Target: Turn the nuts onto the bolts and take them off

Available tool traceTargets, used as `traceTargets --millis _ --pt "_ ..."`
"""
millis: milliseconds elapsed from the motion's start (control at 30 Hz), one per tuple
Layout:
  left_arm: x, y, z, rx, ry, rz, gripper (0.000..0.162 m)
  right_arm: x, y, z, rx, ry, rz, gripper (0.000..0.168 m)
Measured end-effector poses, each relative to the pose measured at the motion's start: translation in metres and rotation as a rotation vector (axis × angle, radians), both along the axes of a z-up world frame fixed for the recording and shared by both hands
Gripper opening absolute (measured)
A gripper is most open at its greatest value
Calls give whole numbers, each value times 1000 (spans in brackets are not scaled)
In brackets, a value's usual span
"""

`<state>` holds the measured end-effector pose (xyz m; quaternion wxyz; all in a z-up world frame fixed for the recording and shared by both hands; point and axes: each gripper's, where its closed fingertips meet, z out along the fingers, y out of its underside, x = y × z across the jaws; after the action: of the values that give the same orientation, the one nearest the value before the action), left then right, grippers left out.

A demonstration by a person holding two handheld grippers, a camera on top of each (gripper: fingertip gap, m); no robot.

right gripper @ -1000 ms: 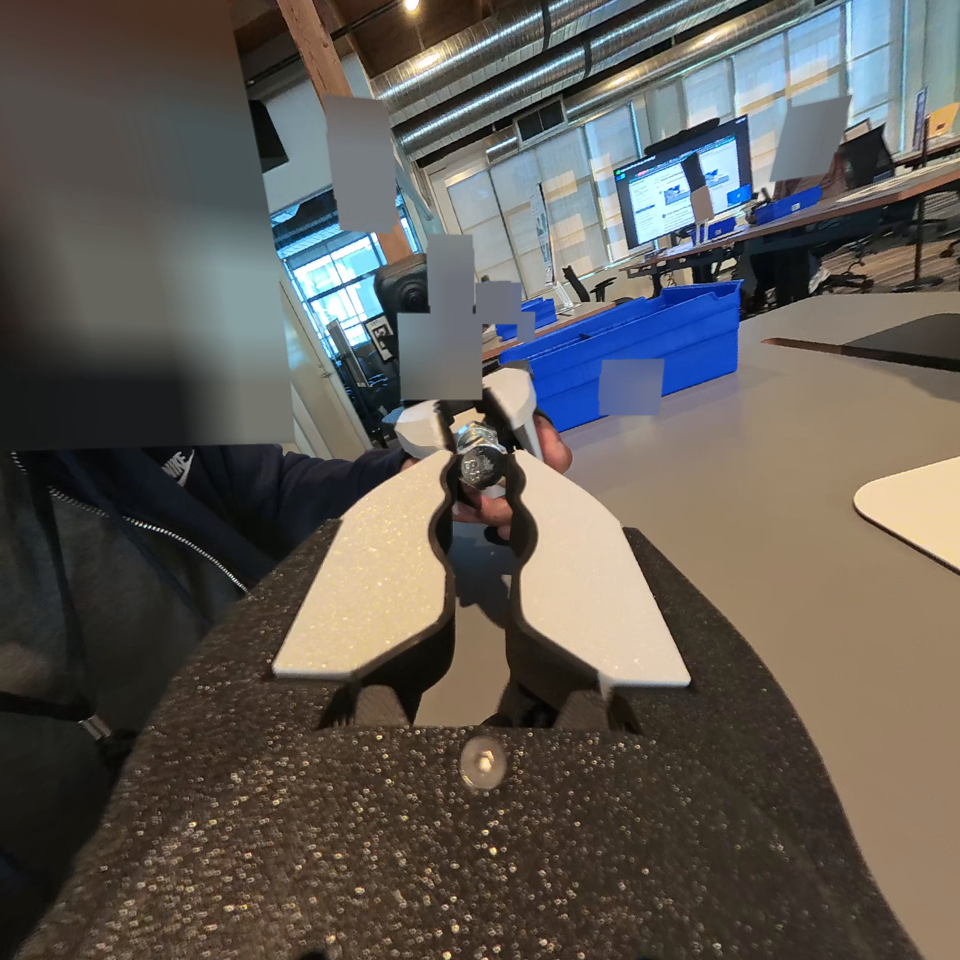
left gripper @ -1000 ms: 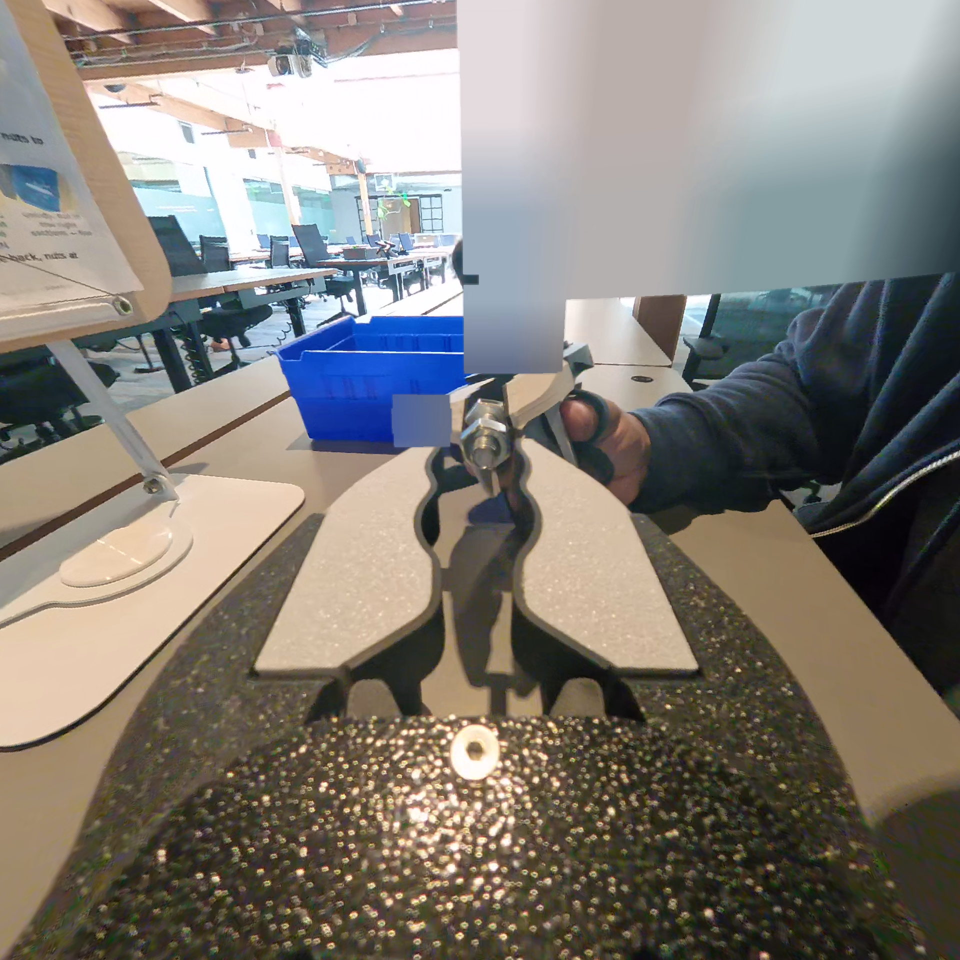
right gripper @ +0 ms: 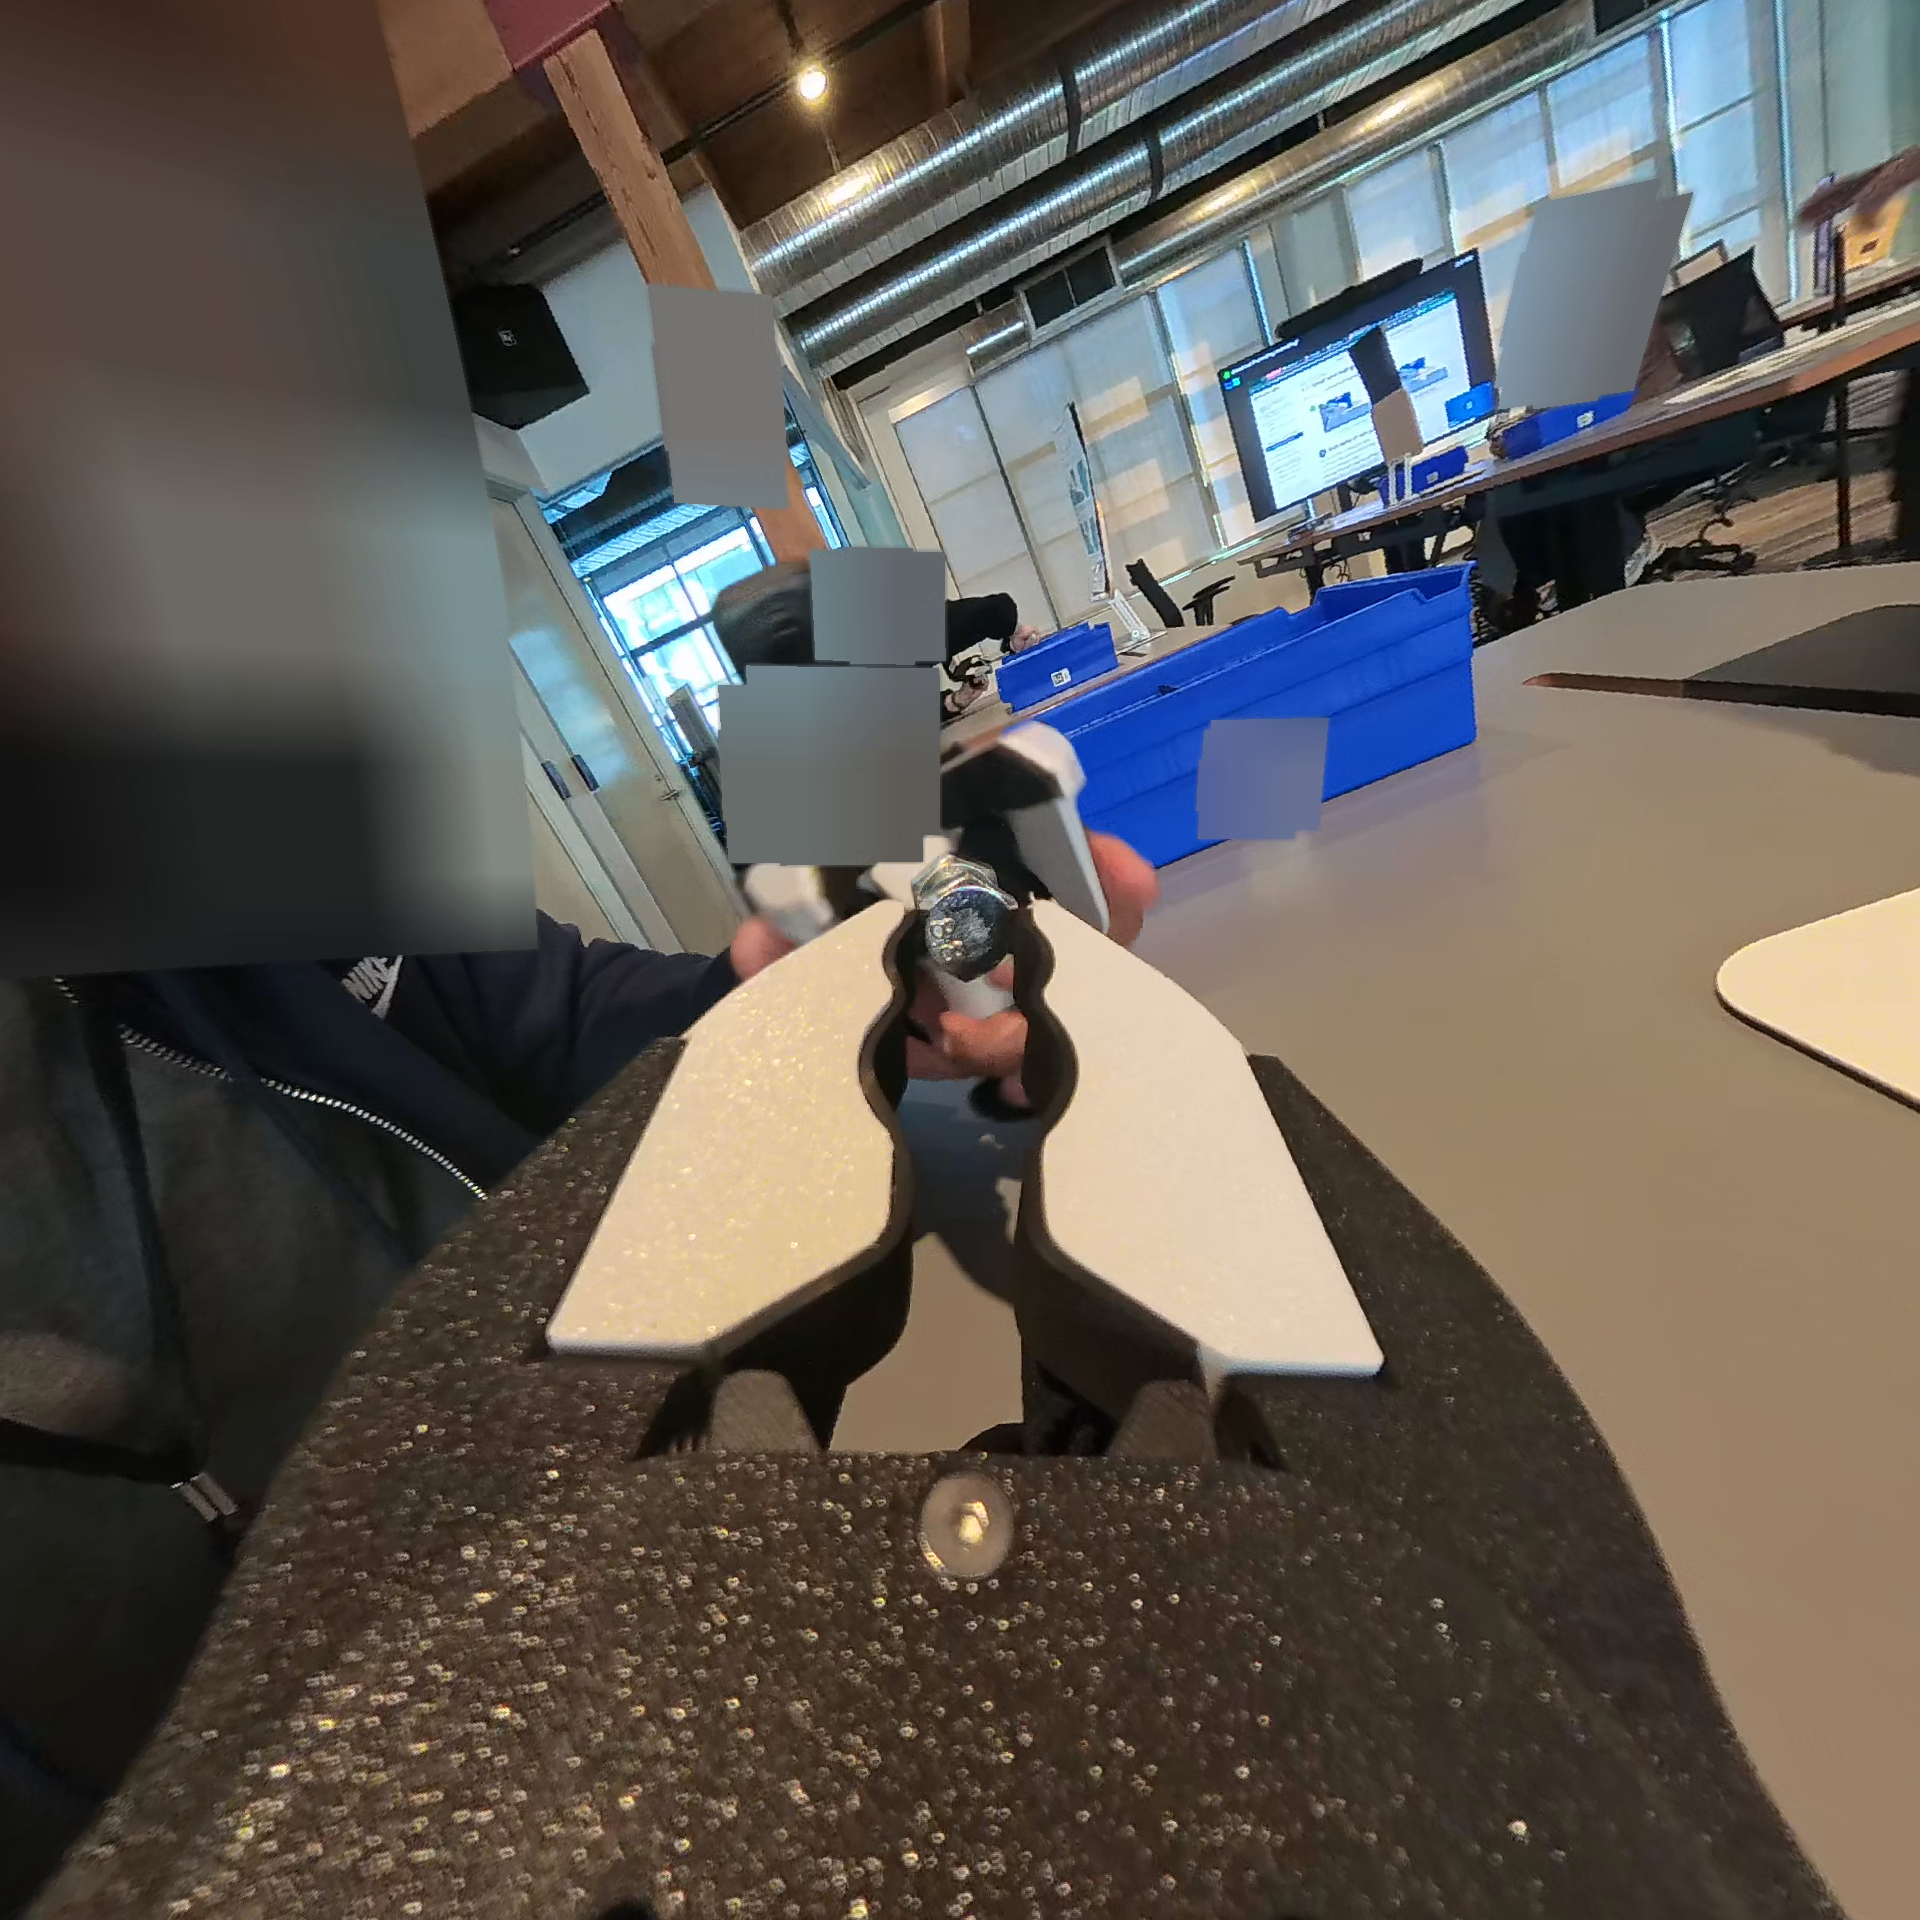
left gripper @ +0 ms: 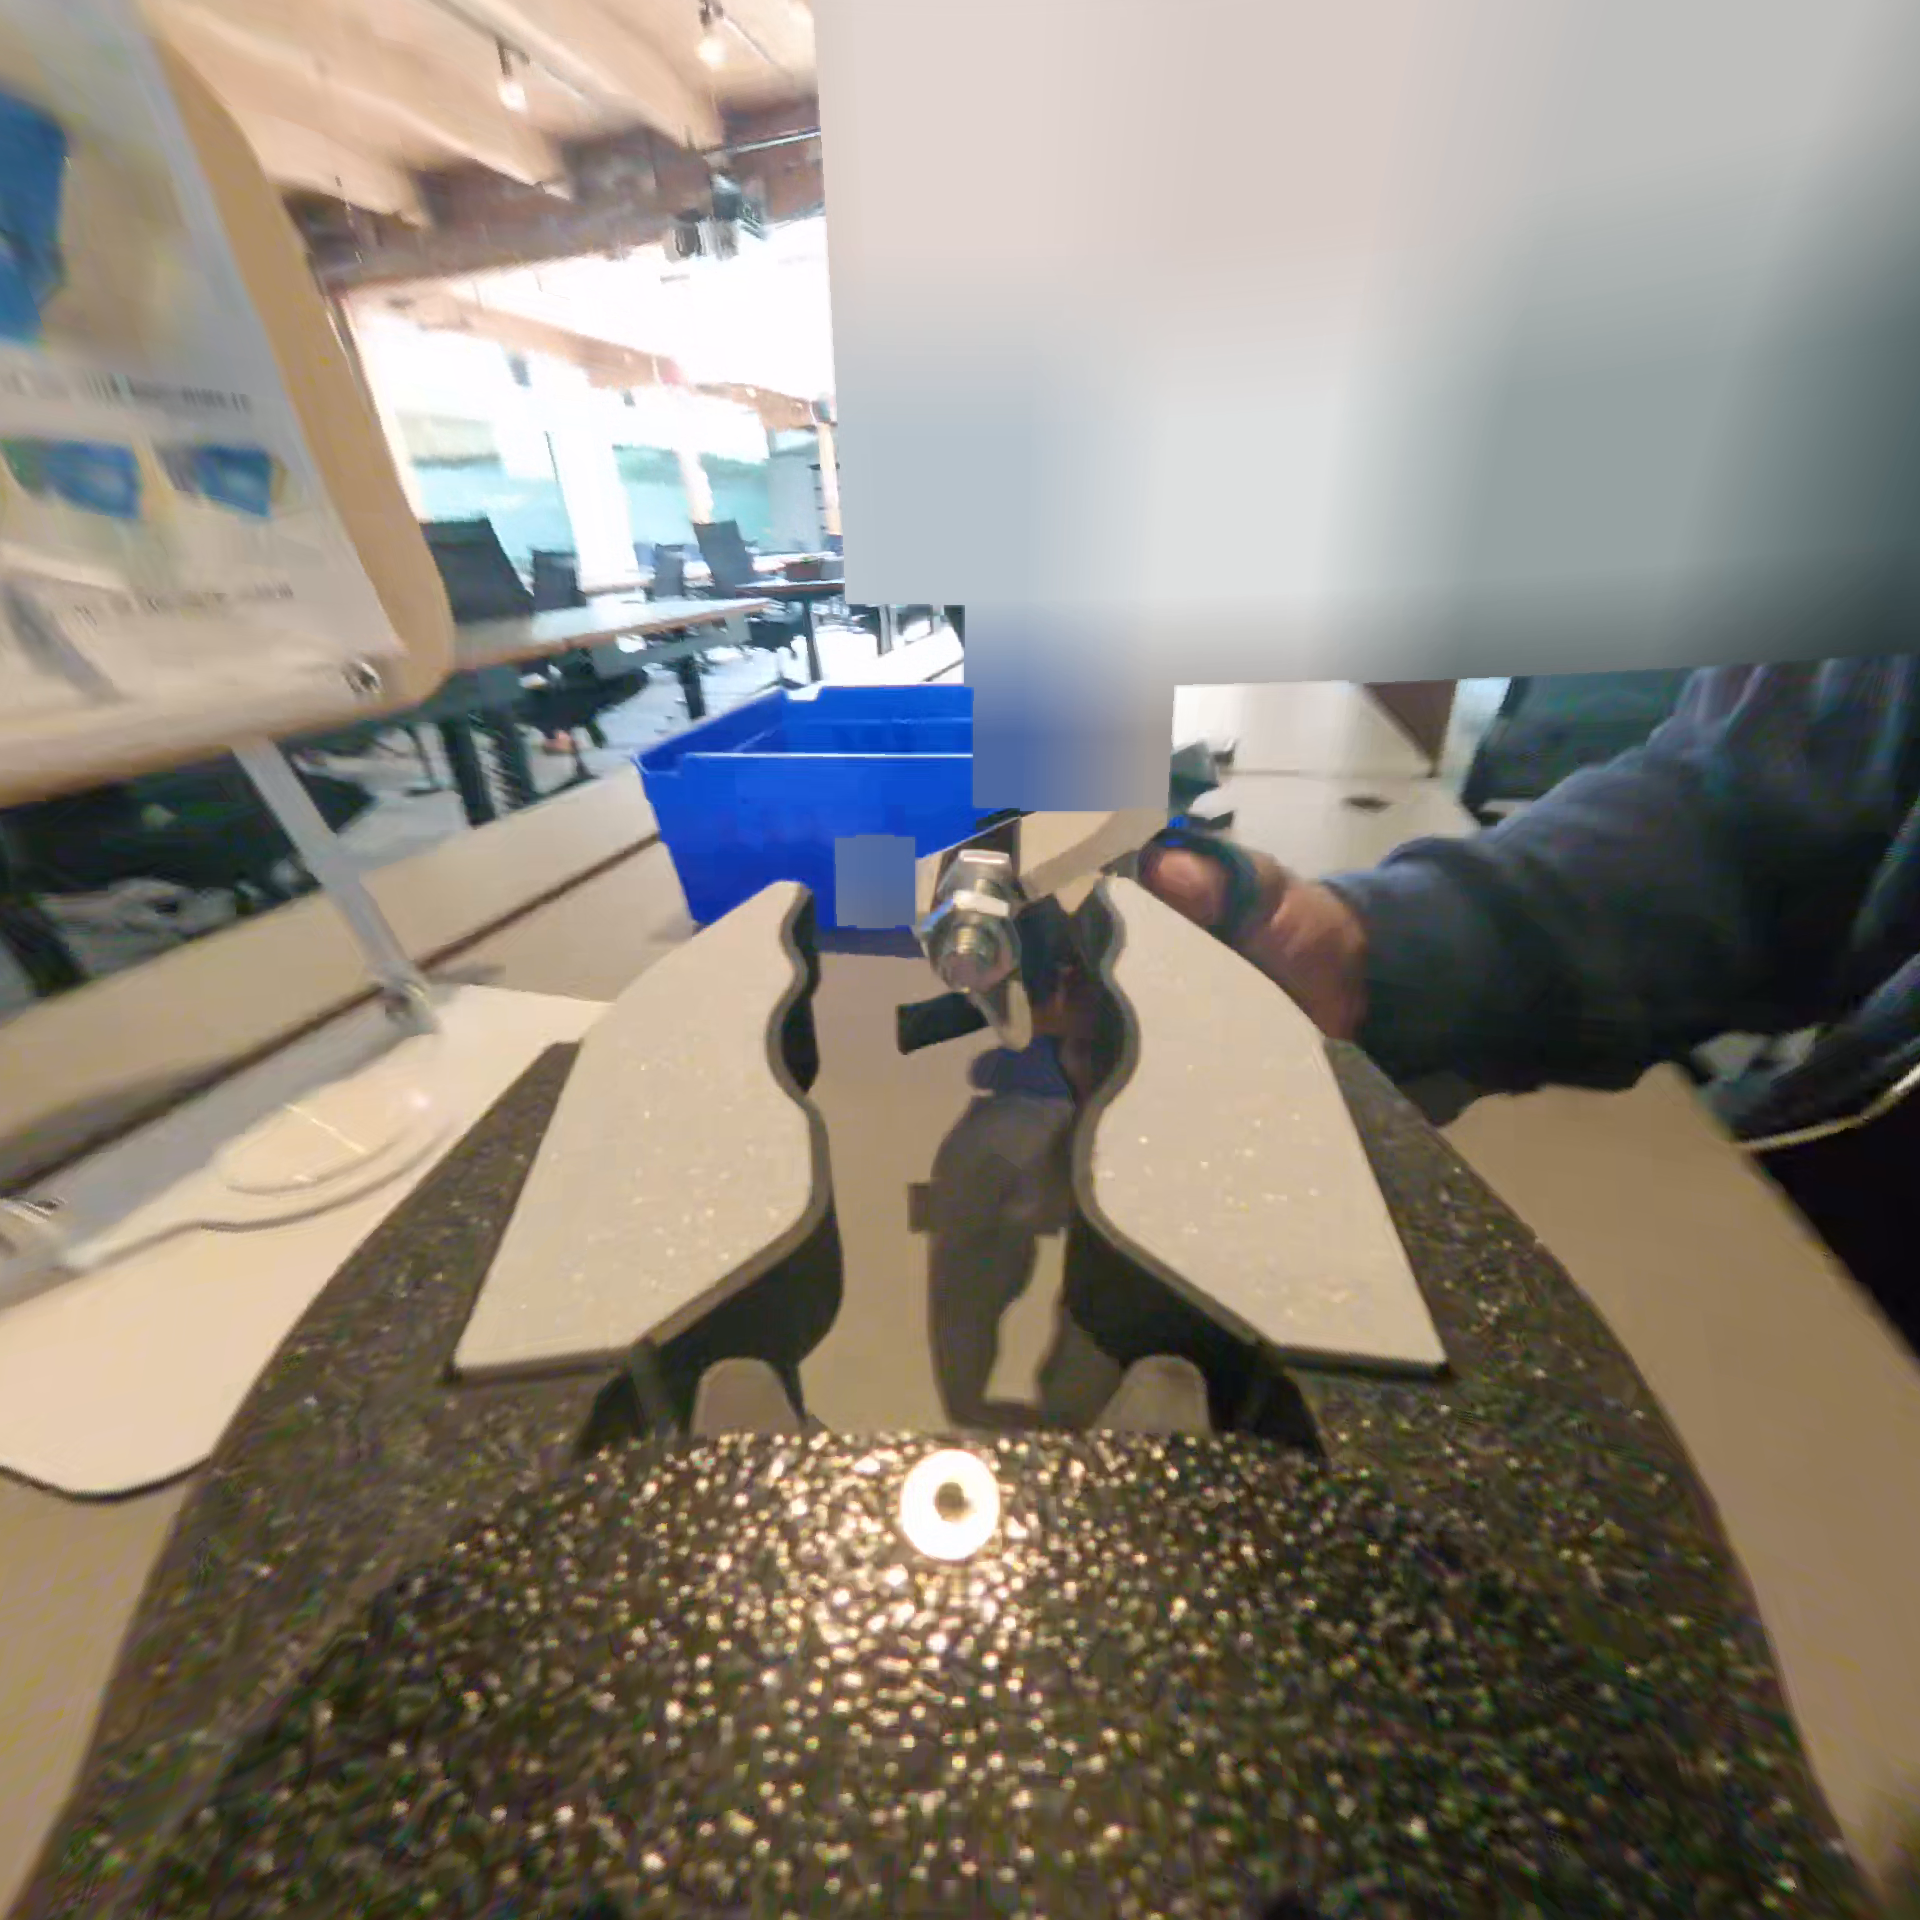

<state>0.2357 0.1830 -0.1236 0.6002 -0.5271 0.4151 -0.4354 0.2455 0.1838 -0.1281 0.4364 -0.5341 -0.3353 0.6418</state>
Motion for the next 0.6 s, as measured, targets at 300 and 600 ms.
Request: traceTargets --millis 300,600 --pt "6 -1 -15 -139 53 -49 20 -2 0 -3 50 -39 -29 16" --pt "3 3 -15 651 359 279 18 -2 0 -3 29 -20 -15 16"
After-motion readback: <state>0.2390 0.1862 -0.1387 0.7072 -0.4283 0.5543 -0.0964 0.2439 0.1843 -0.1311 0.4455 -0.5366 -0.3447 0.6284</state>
